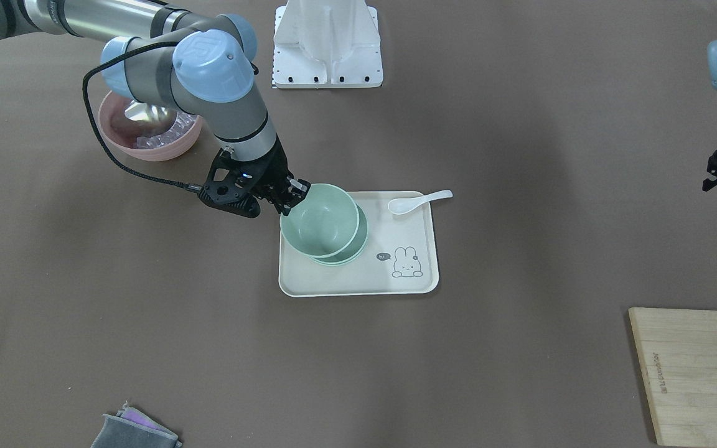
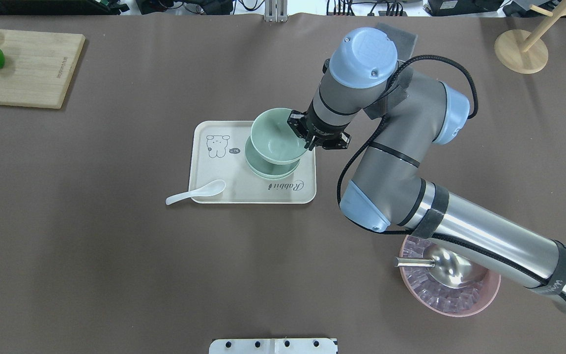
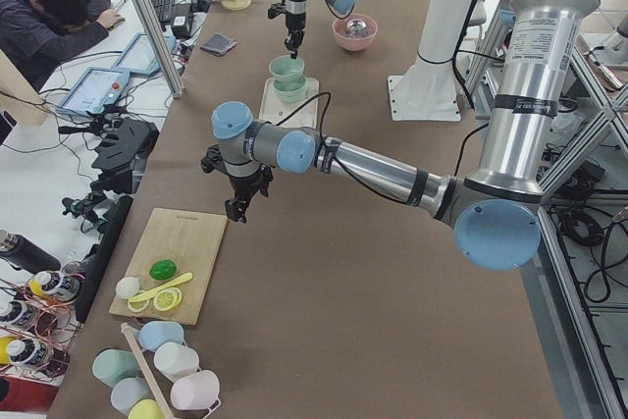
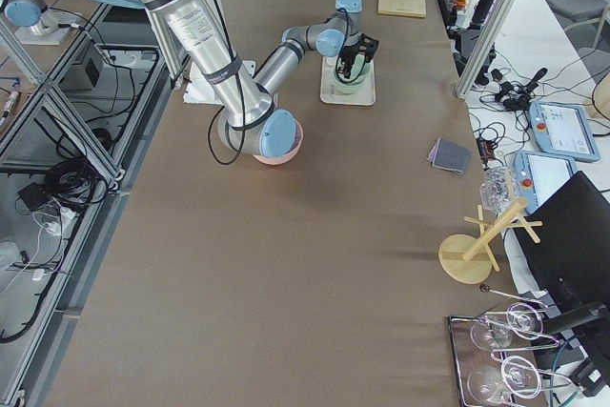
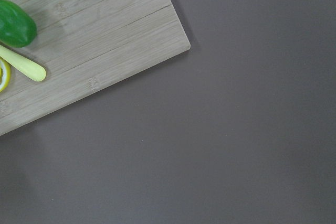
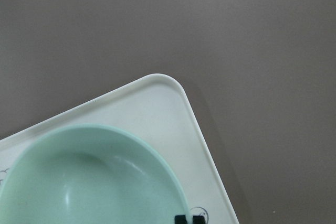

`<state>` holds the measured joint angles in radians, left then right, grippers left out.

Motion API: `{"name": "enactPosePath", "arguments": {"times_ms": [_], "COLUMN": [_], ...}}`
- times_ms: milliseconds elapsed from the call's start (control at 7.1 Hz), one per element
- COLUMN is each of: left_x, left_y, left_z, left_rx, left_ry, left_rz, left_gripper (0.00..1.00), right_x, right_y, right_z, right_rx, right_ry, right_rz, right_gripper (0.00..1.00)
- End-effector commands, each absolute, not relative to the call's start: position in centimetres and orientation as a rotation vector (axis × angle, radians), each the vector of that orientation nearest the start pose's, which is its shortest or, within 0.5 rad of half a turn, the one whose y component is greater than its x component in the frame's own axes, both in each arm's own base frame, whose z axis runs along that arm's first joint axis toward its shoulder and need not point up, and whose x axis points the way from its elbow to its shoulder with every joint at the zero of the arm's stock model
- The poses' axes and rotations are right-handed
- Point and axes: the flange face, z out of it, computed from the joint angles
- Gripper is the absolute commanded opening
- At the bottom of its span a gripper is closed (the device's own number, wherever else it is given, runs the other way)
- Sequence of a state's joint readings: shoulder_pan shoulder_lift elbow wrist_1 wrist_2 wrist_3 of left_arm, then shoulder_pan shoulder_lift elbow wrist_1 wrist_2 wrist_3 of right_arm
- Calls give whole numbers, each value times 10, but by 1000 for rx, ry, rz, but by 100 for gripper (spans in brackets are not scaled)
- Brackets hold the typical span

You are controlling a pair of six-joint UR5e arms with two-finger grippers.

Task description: Stack green bowls together

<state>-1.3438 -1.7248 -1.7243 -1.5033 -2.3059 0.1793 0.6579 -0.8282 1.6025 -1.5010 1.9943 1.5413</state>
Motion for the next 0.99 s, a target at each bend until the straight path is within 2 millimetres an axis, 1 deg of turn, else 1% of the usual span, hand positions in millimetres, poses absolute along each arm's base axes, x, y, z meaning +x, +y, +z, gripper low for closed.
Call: {"name": "enactPosePath", "arguments": {"times_ms": [0,141,282,846], "left_x": [60,60,60,60], "left_y": [-554,-554,-554,-554], "left_z": [512,512,512,512], "left_rx": [212,212,212,212], "left_ry": [744,744,745,744], "left_rz": [473,471,471,471], "left_gripper": [98,98,98,98], "right_x": [-524,-527,-534,-541], "right_y": [-512,-510,-504,-496], "right_z": [173,178,183,191], "right_rx": [-113,-110,-104,-108], "right_ry": [-895,-884,-873,-863], "right_rz": [427,429,422,409], "right_gripper": [0,0,0,0]}}
